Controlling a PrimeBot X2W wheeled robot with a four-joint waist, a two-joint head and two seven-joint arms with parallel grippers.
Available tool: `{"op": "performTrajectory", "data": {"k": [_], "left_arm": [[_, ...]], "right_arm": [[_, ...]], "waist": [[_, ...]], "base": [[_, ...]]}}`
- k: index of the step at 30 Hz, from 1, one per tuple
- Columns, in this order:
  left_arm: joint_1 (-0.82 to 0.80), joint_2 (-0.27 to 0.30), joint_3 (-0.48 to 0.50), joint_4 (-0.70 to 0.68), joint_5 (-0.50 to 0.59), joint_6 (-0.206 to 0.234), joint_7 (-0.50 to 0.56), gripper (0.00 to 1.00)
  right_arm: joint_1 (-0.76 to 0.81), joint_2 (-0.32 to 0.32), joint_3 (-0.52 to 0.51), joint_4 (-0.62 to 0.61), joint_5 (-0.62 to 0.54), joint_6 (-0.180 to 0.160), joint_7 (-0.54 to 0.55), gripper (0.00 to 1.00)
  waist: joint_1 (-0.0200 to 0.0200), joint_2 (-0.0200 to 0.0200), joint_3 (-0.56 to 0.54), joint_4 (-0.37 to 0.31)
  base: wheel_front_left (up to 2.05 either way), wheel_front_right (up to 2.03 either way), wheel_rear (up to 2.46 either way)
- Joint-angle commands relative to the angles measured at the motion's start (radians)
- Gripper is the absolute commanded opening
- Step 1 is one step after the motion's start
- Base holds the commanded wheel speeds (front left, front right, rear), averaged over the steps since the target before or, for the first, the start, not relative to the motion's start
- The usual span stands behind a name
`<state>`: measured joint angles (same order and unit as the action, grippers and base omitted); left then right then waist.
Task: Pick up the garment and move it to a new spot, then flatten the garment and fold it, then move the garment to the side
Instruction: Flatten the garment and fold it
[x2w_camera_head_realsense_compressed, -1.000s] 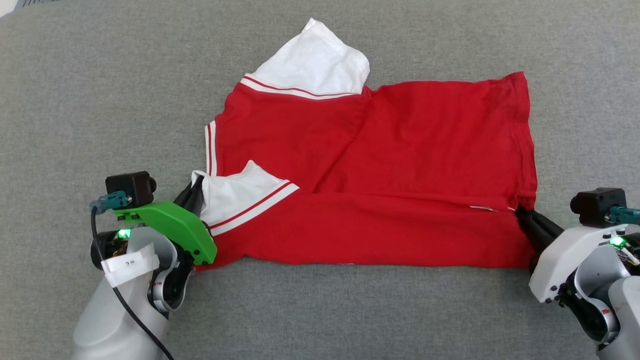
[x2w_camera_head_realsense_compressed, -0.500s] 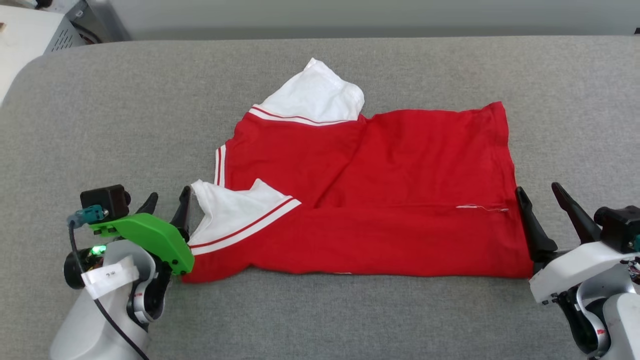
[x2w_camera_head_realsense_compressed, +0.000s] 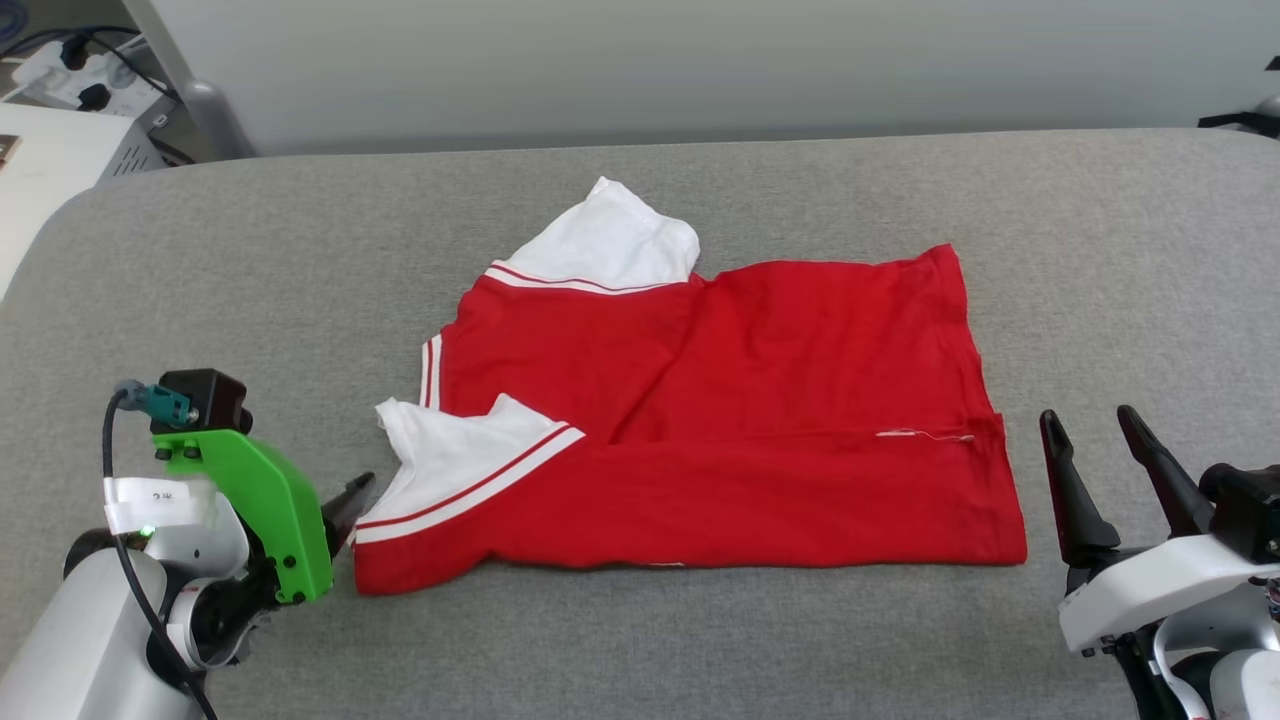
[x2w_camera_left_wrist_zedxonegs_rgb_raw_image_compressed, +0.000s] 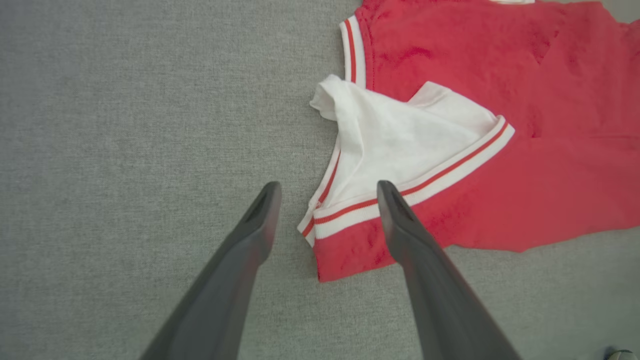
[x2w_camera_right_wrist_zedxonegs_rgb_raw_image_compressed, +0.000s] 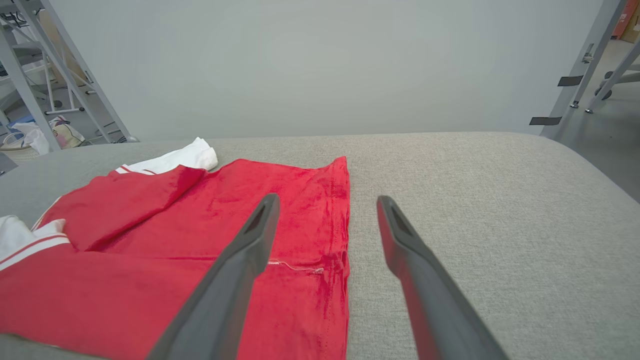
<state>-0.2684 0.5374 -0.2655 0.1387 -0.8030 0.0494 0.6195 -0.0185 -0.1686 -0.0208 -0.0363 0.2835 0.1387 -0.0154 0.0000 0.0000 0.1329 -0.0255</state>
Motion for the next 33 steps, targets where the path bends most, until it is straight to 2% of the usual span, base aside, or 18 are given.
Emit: {"op": "performTrajectory", "data": {"k": [1,6,13,16,19,20,21,22,25,29,33], "left_arm": [[0.018,0.008,-0.003,-0.017,-0.012,0.016,0.024,1.00],[0.050,0.008,-0.022,-0.051,-0.021,0.069,0.100,1.00],[0.037,-0.007,-0.066,-0.006,0.033,0.109,0.104,1.00],[0.028,-0.017,-0.088,0.034,0.052,0.116,0.106,1.00],[0.028,-0.042,-0.107,0.072,0.041,0.104,0.113,1.00],[0.030,-0.051,-0.115,0.086,0.037,0.098,0.115,0.63],[0.032,-0.059,-0.121,0.097,0.033,0.091,0.117,0.44],[0.033,-0.069,-0.126,0.107,0.026,0.079,0.111,0.02],[0.035,-0.090,-0.131,0.127,0.018,0.056,0.082,0.00],[0.047,-0.097,-0.121,0.125,0.022,0.046,0.020,0.00],[0.070,-0.081,-0.105,0.075,0.037,0.052,-0.030,0.00]], "right_arm": [[0.012,0.006,-0.001,-0.012,-0.004,-0.008,0.005,1.00],[0.008,0.015,0.001,-0.029,0.008,-0.008,0.015,1.00],[-0.011,0.009,-0.001,-0.037,0.029,-0.008,0.022,1.00],[-0.018,0.005,0.000,-0.034,0.038,-0.008,0.025,1.00],[-0.023,0.003,0.000,-0.028,0.052,-0.008,0.028,1.00],[-0.024,0.001,-0.003,-0.024,0.057,-0.008,0.029,1.00],[-0.025,0.001,-0.005,-0.021,0.064,-0.008,0.033,1.00],[-0.025,0.000,-0.010,-0.018,0.074,-0.008,0.037,1.00],[-0.024,-0.012,-0.019,-0.003,0.098,-0.008,0.066,1.00],[-0.021,-0.032,-0.046,0.021,0.129,-0.008,0.135,1.00],[-0.023,-0.065,-0.047,0.052,0.169,-0.008,0.266,1.00]], "waist": [[0.0000,0.0000,0.005,-0.011],[0.0000,0.0000,0.039,-0.034],[0.0000,0.0000,0.099,-0.053],[0.0000,0.0000,0.120,-0.057],[0.0000,0.0000,0.129,-0.060],[0.0000,0.0000,0.131,-0.060],[0.0000,0.0000,0.132,-0.060],[0.0000,0.0000,0.133,-0.060],[0.0000,0.0000,0.126,-0.055],[0.0000,0.0000,0.106,-0.048],[0.0000,0.0000,0.090,-0.037]], "base": [[0.00,0.00,0.00],[0.00,0.00,0.00],[0.00,0.00,0.00],[0.00,0.00,0.00],[0.00,0.00,0.00],[0.00,0.00,0.00],[0.00,0.00,0.00],[0.00,0.00,0.00],[0.00,0.00,0.00],[0.00,0.00,0.00],[0.00,0.00,0.00]]}}
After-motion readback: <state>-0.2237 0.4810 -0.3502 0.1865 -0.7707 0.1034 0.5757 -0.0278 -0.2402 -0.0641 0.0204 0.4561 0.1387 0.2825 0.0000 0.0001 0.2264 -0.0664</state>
